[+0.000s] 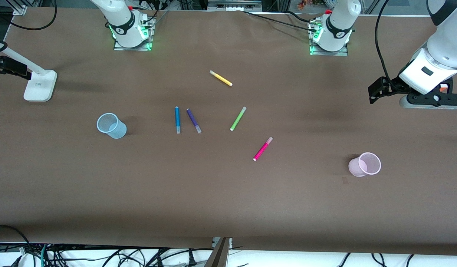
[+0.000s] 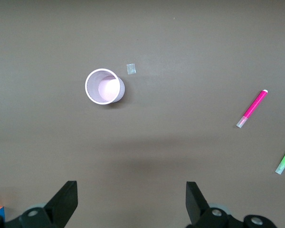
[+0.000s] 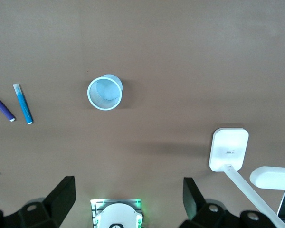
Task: Place pink and blue markers in matching cups
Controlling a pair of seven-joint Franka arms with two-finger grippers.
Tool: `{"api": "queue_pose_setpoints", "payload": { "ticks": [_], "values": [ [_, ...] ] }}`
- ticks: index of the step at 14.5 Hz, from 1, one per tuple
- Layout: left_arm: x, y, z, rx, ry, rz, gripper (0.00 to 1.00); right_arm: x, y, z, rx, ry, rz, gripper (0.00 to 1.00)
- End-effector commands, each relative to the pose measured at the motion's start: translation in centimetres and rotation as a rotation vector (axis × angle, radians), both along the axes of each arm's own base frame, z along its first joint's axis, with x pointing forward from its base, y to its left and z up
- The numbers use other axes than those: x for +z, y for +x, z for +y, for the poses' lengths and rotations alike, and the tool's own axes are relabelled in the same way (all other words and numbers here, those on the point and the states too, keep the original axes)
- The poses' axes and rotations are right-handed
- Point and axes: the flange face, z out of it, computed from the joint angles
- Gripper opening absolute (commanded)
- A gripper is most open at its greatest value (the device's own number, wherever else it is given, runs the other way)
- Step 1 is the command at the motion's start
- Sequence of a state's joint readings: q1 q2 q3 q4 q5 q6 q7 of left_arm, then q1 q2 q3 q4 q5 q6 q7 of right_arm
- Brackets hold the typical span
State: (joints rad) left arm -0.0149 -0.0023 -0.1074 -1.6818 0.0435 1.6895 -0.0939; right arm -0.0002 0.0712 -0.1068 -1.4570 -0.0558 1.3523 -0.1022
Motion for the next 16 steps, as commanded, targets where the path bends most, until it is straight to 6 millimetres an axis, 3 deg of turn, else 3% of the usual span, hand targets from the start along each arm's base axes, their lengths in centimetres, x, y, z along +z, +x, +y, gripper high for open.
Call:
{"api": "queue_pose_setpoints", "payload": {
  "ticks": [1, 4, 8, 10, 12, 14, 16],
  "values": [
    [0.3, 0.4, -0.5, -0.017, 0.023, 0.007, 1.0, 0.3, 0.3, 0.2, 0.014, 0.006, -0.001, 1.0],
    [-0.8, 0.3, -1.7, -0.039, 0.025, 0.042, 1.0, 0.3, 0.4, 0.8, 0.026, 0.004, 0.002, 1.0],
    [-5.1, 1.0, -5.1, -0.085, 0.018, 0.142, 1.0, 0.0, 0.4, 1.1, 0.018, 0.005, 0.008, 1.0],
    [-7.6, 1.8, -6.4, -0.107, 0.016, 0.173, 1.0, -2.2, 1.3, 2.8, 0.058, 0.009, 0.058, 1.0],
    [-9.9, 2.9, -9.0, -0.151, 0.003, 0.14, 1.0, -3.1, 1.8, 4.9, 0.092, 0.007, 0.073, 1.0],
    [-14.2, 4.9, -10.4, -0.173, -0.01, 0.12, 1.0, -4.7, 2.6, 7.5, 0.141, 0.003, 0.096, 1.0],
    [-17.4, 6.5, -11.2, -0.179, -0.031, 0.088, 1.0, -8.2, 4.0, 10.3, 0.185, -0.003, 0.147, 1.0]
  ]
}}
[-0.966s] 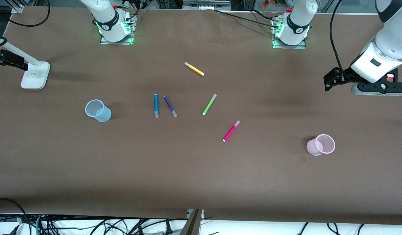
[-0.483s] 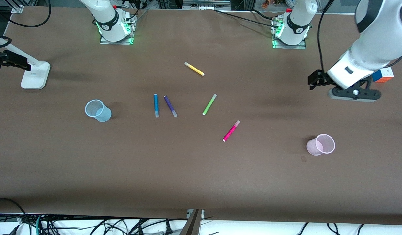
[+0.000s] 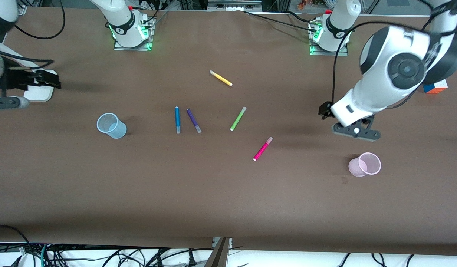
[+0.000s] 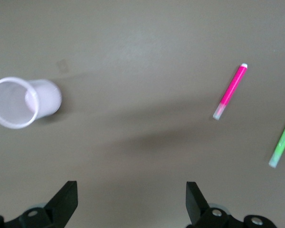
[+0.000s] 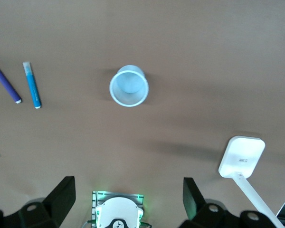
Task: Place pink and blue markers in matching cups
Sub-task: 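Move the left gripper to the pink marker while the right gripper reaches the blue marker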
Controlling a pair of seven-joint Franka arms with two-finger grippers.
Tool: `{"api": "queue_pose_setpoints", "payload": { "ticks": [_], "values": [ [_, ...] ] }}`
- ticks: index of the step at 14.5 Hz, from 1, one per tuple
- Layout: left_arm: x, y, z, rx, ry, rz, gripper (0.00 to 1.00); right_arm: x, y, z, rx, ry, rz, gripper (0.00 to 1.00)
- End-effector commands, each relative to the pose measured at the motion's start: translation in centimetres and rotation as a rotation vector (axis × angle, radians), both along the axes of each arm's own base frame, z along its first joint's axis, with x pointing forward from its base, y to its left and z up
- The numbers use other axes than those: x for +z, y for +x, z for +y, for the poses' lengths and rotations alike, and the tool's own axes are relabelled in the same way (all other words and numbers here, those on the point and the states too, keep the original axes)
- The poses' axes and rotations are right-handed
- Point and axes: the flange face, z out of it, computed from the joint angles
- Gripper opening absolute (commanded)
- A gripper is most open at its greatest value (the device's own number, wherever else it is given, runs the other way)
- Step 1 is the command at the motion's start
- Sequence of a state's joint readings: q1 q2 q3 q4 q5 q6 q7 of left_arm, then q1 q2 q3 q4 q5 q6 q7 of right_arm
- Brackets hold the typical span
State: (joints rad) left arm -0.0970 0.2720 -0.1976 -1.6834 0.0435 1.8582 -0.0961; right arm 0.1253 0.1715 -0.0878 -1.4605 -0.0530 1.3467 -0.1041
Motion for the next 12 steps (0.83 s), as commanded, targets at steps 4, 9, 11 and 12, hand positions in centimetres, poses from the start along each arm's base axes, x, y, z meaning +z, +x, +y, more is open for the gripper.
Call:
{"api": "queue_pose_setpoints", "payload": {
  "ticks": [4, 9, 11, 12],
  "values": [
    [-8.8, 2.5, -5.1, 0.002, -0.027, -0.044, 1.0, -8.4, 3.7, 7.0, 0.099, 0.006, 0.049, 1.0],
    [-17.6, 0.5, -11.5, -0.099, 0.037, -0.001, 1.0, -16.6, 4.9, 11.7, 0.101, 0.057, 0.035, 1.0],
    [-19.7, 0.3, -12.9, -0.117, 0.017, -0.021, 1.0, -19.4, 4.4, 12.4, 0.062, 0.069, 0.013, 1.0],
    [-20.9, 0.2, -13.2, -0.119, 0.01, -0.023, 1.0, -20.5, 4.0, 13.5, 0.078, 0.07, 0.003, 1.0]
  ]
}}
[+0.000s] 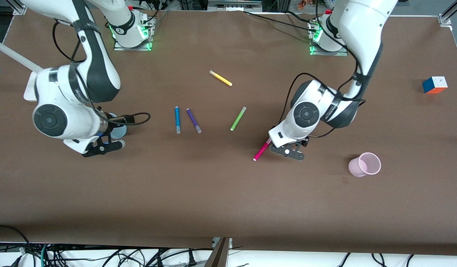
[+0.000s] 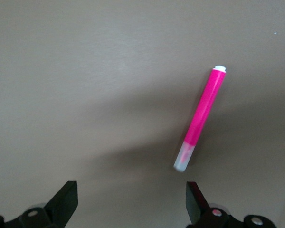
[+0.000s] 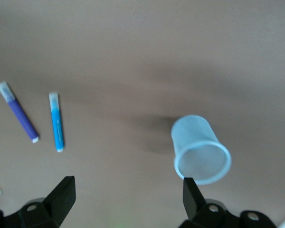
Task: Place pink and blue markers in matching cups
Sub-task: 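Move the left gripper to the pink marker while the right gripper reaches the blue marker, then grasp the pink marker with the left gripper while the right gripper grasps the blue marker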
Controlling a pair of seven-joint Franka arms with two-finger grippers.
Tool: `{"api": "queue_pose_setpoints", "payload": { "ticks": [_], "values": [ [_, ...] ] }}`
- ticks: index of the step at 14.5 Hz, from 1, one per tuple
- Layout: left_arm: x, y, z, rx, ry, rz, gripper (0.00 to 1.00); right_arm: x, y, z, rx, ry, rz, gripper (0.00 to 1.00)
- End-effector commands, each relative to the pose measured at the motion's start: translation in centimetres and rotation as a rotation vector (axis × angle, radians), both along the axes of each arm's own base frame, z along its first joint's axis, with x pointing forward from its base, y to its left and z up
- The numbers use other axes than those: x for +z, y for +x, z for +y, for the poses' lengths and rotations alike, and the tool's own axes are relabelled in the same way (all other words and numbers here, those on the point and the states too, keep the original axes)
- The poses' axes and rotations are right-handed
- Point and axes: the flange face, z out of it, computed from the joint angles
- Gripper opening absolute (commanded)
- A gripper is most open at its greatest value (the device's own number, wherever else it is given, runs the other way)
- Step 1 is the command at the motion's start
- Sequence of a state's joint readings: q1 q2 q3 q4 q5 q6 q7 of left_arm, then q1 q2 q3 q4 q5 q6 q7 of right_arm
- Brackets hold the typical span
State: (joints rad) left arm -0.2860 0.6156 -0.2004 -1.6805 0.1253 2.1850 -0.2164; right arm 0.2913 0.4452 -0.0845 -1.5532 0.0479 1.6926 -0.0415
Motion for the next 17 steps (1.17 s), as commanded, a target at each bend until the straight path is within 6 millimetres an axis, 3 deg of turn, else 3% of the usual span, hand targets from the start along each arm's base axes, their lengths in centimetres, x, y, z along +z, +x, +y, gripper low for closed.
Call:
{"api": "queue_pose_setpoints", "payload": {
  "ticks": [1, 4, 7, 9, 13, 14, 16, 17],
  "values": [
    [-2.8, 0.5, -1.4, -0.02, -0.009, -0.037, 1.0, -2.4, -1.7, 2.1, -0.021, 0.012, -0.032, 1.0],
    [-5.2, 0.1, -2.6, 0.025, -0.031, -0.058, 1.0, -5.3, -3.9, 7.3, -0.105, -0.038, -0.048, 1.0],
    [-7.5, -1.6, -5.1, 0.057, -0.025, -0.049, 1.0, -9.5, -6.2, 10.5, -0.138, -0.049, -0.105, 1.0],
    [-8.4, -2.2, -5.7, 0.046, 0.015, -0.066, 1.0, -12.0, -7.3, 11.2, -0.155, -0.049, -0.13, 1.0],
    [-8.2, -2.0, -5.9, 0.055, 0.03, -0.114, 1.0, -14.8, -8.6, 12.4, -0.171, -0.047, -0.16, 1.0],
    [-8.3, -1.9, -5.6, 0.058, 0.032, -0.113, 0.93, -15.4, -8.9, 12.8, -0.181, -0.048, -0.167, 1.0],
    [-8.2, -1.9, -5.7, 0.058, 0.031, -0.113, 0.56, -16.6, -9.2, 13.4, -0.207, -0.054, -0.176, 1.0],
    [-8.0, -1.8, -5.6, 0.059, 0.03, -0.115, 0.44, -17.1, -9.4, 13.9, -0.207, -0.053, -0.183, 1.0]
  ]
}}
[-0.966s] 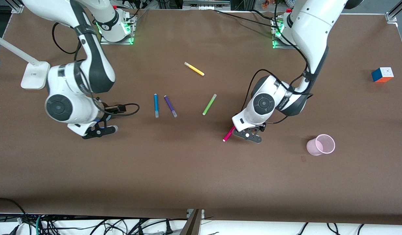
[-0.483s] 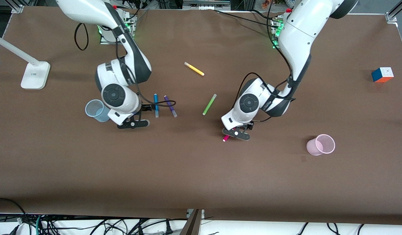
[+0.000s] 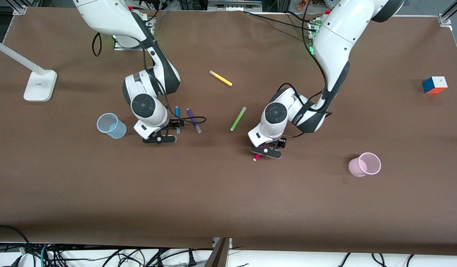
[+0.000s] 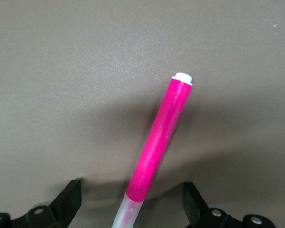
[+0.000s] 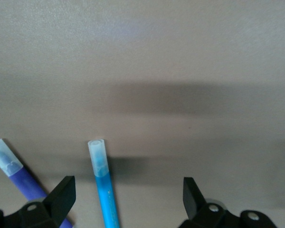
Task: Place pink and blue markers in matching cups
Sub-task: 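Grasp the pink marker with the left gripper while the right gripper grasps the blue marker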
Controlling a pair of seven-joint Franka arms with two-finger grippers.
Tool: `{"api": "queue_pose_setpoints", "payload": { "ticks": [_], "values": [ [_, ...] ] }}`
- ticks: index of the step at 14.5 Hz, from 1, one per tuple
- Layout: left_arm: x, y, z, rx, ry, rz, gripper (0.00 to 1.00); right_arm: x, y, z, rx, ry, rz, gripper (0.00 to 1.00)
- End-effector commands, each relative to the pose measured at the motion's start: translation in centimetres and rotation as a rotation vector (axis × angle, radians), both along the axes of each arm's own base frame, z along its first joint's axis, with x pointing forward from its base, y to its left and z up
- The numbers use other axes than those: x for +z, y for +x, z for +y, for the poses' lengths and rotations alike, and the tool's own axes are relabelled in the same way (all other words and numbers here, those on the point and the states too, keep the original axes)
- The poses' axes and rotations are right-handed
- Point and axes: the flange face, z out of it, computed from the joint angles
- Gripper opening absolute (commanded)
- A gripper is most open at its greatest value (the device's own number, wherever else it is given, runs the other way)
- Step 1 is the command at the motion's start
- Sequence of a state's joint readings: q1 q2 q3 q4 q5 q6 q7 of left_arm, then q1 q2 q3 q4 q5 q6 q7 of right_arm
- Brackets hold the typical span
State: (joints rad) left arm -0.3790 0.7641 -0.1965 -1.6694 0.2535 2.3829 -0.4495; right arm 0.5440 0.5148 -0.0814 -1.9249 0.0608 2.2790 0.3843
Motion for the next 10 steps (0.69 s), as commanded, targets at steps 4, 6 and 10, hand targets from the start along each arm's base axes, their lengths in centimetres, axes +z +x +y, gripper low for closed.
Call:
{"api": "queue_pose_setpoints", "payload": {
  "ticks": [4, 6, 10],
  "values": [
    [0.1, 1.0, 0.7, 0.011, 0.018, -0.022, 0.09, -2.7, -1.4, 2.1, -0.021, 0.0, -0.028, 1.0],
    [0.3, 1.1, 0.8, 0.012, 0.019, -0.023, 0.06, -2.9, -1.4, 2.0, -0.02, -0.001, -0.027, 0.86],
    [2.5, 1.8, 1.8, 0.016, 0.071, 0.002, 0.05, -2.9, -1.3, 2.1, -0.011, 0.003, -0.032, 0.23]
  ]
}}
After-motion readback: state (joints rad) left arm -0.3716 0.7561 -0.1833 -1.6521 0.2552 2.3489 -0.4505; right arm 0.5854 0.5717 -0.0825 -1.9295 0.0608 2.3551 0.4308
